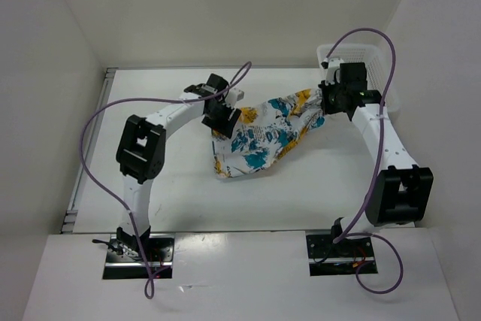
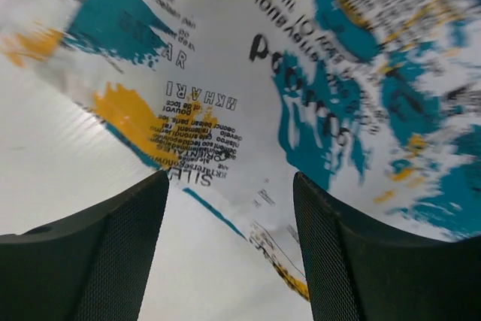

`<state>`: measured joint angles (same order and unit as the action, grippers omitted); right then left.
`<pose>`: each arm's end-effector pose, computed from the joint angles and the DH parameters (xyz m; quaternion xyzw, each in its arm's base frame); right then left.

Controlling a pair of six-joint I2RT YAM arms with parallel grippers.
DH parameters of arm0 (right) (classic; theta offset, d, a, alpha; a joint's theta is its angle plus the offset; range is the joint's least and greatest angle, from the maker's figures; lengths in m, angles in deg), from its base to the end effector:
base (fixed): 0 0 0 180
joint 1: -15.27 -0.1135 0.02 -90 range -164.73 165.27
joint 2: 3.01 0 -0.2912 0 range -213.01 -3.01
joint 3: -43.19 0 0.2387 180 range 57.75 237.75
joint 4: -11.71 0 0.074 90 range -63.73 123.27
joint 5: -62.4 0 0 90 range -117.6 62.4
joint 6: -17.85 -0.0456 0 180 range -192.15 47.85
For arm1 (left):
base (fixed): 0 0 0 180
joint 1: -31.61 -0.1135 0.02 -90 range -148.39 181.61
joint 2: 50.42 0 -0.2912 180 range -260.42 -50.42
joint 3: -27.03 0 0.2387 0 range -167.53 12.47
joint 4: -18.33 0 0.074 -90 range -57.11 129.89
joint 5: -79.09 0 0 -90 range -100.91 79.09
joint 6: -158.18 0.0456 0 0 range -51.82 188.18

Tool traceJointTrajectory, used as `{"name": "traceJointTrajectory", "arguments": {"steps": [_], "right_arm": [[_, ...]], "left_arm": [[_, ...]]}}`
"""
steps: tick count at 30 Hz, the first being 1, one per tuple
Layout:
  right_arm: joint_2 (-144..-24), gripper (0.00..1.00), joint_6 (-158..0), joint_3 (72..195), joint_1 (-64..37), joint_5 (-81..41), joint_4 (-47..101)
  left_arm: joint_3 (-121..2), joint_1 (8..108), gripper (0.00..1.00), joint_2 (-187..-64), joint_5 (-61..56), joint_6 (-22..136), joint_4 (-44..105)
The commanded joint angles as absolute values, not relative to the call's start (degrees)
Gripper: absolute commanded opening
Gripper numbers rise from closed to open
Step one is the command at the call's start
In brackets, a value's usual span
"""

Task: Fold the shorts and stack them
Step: Fold the shorts

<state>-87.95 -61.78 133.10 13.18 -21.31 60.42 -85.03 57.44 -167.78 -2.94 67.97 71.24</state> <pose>0.3179 0.0166 0.3417 -0.1211 0.9105 0.0220 0.3948 0.4061 -0.2036 0.2488 0.2313 0.9313 -0.1267 0.2511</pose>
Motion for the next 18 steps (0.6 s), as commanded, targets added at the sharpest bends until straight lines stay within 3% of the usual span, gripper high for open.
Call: {"name": "traceJointTrajectory", "arguments": {"steps": [1, 9, 16, 18], "right_arm": [[-87.4, 0.0, -56.3, 139.3, 13.2, -23.9, 59.3], [-88.7, 0.0, -49.6, 141.0, 8.3, -29.2, 58.3], [-92.8, 0.0, -43.9, 140.9, -2.9, -32.9, 57.7], [-93.4, 0.0, -41.5, 141.5, -8.5, -34.8, 57.0]], "left_arm": [[-86.1, 56.2, 0.75, -174.8, 2.1, 68.2, 71.5], [-88.9, 55.6, 0.76, -175.9, -1.5, 68.2, 70.7], [-87.4, 54.5, 0.76, -179.3, 7.3, 68.2, 69.9], [-90.4, 54.5, 0.68, -181.5, 7.3, 68.2, 70.6]]}}
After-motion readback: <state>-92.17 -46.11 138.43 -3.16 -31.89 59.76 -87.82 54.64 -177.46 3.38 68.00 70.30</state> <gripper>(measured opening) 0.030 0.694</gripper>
